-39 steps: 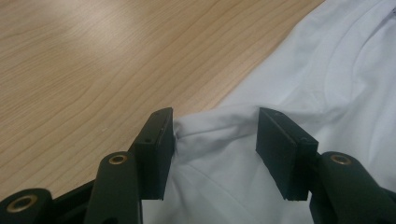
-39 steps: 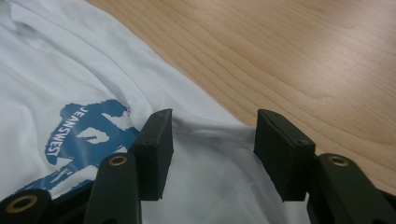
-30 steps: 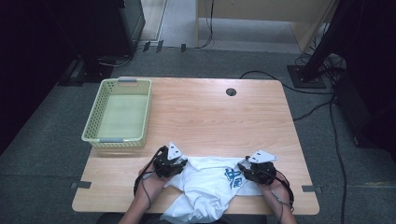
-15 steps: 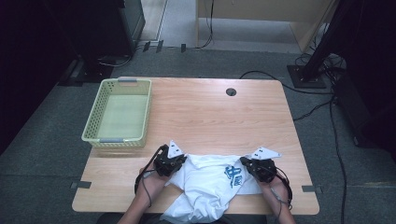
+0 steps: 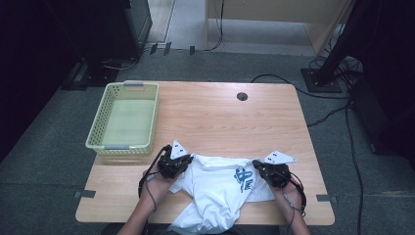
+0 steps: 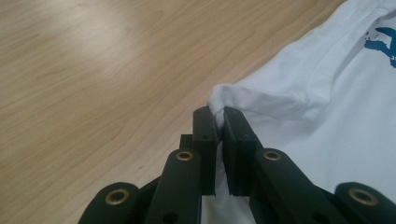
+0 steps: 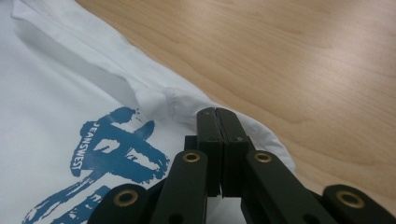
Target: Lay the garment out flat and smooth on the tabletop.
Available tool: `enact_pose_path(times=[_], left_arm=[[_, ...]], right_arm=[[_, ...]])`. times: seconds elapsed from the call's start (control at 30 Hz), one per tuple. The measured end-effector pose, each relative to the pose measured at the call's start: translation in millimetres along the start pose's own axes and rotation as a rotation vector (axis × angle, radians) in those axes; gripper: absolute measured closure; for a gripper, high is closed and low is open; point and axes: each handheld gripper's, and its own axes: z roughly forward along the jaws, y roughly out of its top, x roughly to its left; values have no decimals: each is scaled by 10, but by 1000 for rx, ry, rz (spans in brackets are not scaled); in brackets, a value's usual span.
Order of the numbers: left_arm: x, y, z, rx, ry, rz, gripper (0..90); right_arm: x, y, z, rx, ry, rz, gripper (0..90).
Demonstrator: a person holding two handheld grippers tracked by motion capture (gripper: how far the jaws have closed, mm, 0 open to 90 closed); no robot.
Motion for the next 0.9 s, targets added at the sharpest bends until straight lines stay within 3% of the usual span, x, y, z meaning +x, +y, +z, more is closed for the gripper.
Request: enact_pose_path(times=[0.47, 0.6, 0.9], left_arm=[[214, 185, 145, 6, 24, -14, 866], [288, 214, 244, 22, 32, -27, 865], [390, 281, 424, 70, 63, -11, 861]], right_arm=[[-167, 221, 180, -14, -23, 0, 900], [-217, 267, 289, -2, -21, 6, 900], [-293, 354, 489, 25, -11, 27, 900]])
